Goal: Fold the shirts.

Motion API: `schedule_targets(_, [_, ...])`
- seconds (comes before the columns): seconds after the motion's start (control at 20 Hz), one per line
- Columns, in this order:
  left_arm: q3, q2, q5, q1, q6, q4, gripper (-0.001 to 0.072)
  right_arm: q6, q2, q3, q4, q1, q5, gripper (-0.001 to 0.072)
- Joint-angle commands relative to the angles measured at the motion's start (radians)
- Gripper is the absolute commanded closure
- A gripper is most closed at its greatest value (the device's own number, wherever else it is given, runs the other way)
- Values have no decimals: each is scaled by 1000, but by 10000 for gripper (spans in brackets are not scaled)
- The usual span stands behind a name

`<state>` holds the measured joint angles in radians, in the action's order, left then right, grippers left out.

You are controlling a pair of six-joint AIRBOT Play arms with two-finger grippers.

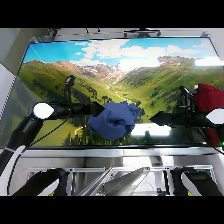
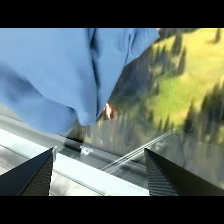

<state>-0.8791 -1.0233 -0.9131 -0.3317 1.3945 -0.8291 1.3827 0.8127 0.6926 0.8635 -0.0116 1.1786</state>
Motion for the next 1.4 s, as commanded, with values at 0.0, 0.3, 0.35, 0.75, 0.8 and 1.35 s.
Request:
schedule_targets(0.0, [-74,-72,-171,52,2,-71,-4,2,0,0,76,-2,-2,82])
schedule_targets(0.3, [-84,-162,-178,233,1,-188,-2,-31,150,0,21,-1,-135,86])
schedule_targets(0.35, [-84,-195,-175,241,0,-189,-2,-78,202,0,-39,1,-135,86])
schedule_targets(0.75, [-85,-438,-143,150,-88,-192,16,-378,560,0,-364,3,-201,204])
schedule_targets(0.8, [-85,-455,-136,150,-88,-193,16,-395,593,0,-386,6,-211,205])
schedule_targets(1.35, [-196,-498,-203,137,-201,-8,705,-542,697,114,-560,159,-251,695])
